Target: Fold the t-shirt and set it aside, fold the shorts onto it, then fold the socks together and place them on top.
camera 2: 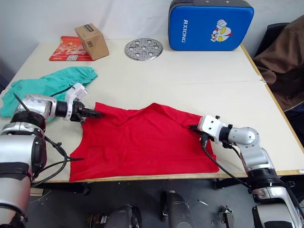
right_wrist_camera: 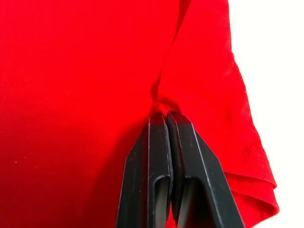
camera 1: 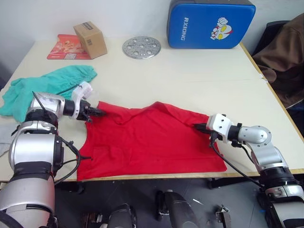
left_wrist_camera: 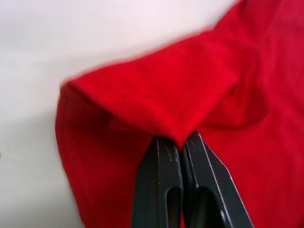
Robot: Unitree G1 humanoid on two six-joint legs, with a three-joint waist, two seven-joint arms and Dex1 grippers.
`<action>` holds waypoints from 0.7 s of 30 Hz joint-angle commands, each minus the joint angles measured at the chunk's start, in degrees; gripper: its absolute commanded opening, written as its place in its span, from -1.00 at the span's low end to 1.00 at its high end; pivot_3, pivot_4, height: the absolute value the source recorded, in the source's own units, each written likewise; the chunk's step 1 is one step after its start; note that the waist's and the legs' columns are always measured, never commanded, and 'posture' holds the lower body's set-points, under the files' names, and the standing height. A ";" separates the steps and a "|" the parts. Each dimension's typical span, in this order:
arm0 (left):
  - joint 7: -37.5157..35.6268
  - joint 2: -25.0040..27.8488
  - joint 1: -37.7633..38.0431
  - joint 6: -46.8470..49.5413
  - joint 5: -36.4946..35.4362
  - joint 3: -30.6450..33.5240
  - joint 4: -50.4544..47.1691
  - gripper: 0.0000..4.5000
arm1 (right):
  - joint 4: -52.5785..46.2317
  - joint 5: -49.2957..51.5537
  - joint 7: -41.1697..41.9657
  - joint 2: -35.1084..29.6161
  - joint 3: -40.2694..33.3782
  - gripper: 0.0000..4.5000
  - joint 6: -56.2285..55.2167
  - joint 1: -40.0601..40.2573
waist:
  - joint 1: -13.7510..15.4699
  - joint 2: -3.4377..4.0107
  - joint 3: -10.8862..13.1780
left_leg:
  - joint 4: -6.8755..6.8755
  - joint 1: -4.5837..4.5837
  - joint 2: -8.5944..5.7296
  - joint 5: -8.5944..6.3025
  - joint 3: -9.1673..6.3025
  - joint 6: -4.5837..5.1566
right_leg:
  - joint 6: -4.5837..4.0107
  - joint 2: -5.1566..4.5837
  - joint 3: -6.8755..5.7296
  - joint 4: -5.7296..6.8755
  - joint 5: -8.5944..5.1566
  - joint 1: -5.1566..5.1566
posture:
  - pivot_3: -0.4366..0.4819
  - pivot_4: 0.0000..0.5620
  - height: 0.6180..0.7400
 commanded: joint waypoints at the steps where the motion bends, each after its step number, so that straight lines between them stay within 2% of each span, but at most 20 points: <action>1: 0.95 1.70 -1.98 4.83 -2.34 2.36 -0.66 -0.99 | -2.31 0.82 -0.66 0.19 -0.50 -1.00 -0.22 0.36 | -0.12 0.00 0.00 | 0.00 0.01 0.00 0.00 0.00 0.00 | 0.00 0.00 0.00 0.01 0.00 0.00 | -0.05 -0.47 1.00; 7: 4.61 2.58 -4.37 16.91 -5.94 6.47 -0.05 -0.99 | -2.28 0.69 -0.87 0.41 -0.31 -1.00 -0.43 0.76 | -0.15 0.00 0.00 | 0.00 0.02 0.05 0.01 0.00 -0.07 | -0.01 0.04 0.01 0.05 -0.01 -0.02 | -0.05 -0.47 1.00; 11: 2.41 3.47 -6.63 30.14 -9.85 9.48 0.28 -0.99 | -1.99 0.68 -0.94 0.38 -0.39 -1.00 -0.40 0.50 | -0.09 0.00 0.00 | 0.01 0.01 0.03 0.01 0.00 -0.06 | -0.02 0.03 0.01 0.05 -0.01 -0.02 | -0.05 -0.47 1.00; 12: -0.04 3.68 -6.74 32.76 -9.96 8.68 -0.06 -0.99 | -2.03 0.71 -0.95 0.34 -0.44 -1.00 -0.40 0.54 | -0.10 0.00 0.00 | 0.01 0.02 0.03 0.01 0.00 -0.07 | -0.02 0.03 0.02 0.05 -0.01 -0.02 | -0.05 -0.47 1.00; 13: -2.84 3.50 -4.69 31.60 -7.47 4.68 -1.46 -0.99 | -2.00 0.69 -0.99 0.37 -0.43 -1.00 -0.42 0.58 | -0.12 0.00 0.00 | 0.01 0.01 0.03 0.01 0.00 -0.07 | -0.02 0.03 0.02 0.05 -0.01 -0.02 | -0.05 -0.47 1.00; 18: -9.63 4.19 5.23 21.93 0.42 -8.83 -7.73 -0.99 | -1.96 0.52 -1.16 0.61 -0.25 -1.00 -0.65 0.93 | -0.35 0.02 -0.01 | -0.04 0.29 0.01 -0.04 0.05 -0.22 | -0.11 0.13 0.26 0.22 -0.07 0.02 | -0.05 -0.47 1.00; 21: -12.83 4.18 7.38 23.24 -0.10 -10.40 -9.12 -0.74 | -2.16 0.58 -1.13 0.69 -0.15 -1.00 -0.59 1.09 | -0.06 -0.34 -0.05 | 0.02 0.32 0.05 -0.05 -0.02 -0.37 | -0.31 0.22 0.28 0.42 -0.18 -0.06 | -0.05 -0.47 1.00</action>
